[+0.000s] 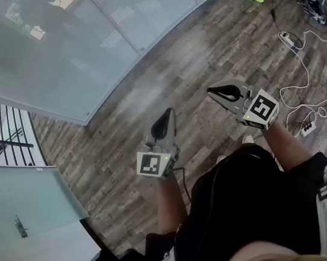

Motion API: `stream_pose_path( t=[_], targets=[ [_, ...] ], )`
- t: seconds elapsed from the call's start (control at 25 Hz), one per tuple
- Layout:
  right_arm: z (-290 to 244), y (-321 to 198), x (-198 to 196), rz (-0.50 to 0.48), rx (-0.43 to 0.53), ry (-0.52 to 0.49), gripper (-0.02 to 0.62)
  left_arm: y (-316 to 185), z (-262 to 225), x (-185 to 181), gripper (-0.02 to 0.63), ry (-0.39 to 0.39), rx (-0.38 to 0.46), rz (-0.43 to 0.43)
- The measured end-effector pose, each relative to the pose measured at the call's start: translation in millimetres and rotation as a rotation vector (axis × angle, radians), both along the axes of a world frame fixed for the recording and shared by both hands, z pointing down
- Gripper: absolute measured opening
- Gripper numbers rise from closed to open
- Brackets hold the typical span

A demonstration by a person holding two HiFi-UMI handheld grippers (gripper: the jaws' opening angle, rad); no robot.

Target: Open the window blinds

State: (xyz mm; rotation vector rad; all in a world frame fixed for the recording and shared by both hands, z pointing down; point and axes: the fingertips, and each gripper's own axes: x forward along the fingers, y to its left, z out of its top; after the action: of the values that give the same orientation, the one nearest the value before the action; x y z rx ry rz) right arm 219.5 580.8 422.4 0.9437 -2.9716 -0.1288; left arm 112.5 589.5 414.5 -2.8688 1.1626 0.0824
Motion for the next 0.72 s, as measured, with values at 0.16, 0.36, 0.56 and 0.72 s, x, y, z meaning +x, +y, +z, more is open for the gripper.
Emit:
stream_pose_path(
  t=[0.16, 0.36, 0.56, 0.72],
  targets=[
    [1, 4, 0, 0.004, -0.004, -0.001, 0.005, 4, 1, 2, 0.003, -0.005, -0.001, 0.010],
    [2, 6, 3, 0.002, -0.008, 0.017, 0.005, 4, -3, 9, 0.003, 0.009, -0.006, 0.026],
    [-2, -2, 15, 0.049, -0.038, -0.092, 0.006, 4, 4, 11, 0.003, 0.001, -0.002, 0.046],
    [-8, -3, 21, 0.069, -0.030, -0.116, 0.006, 6, 5, 17, 0.003, 0.002, -0.006, 0.056]
  ],
)
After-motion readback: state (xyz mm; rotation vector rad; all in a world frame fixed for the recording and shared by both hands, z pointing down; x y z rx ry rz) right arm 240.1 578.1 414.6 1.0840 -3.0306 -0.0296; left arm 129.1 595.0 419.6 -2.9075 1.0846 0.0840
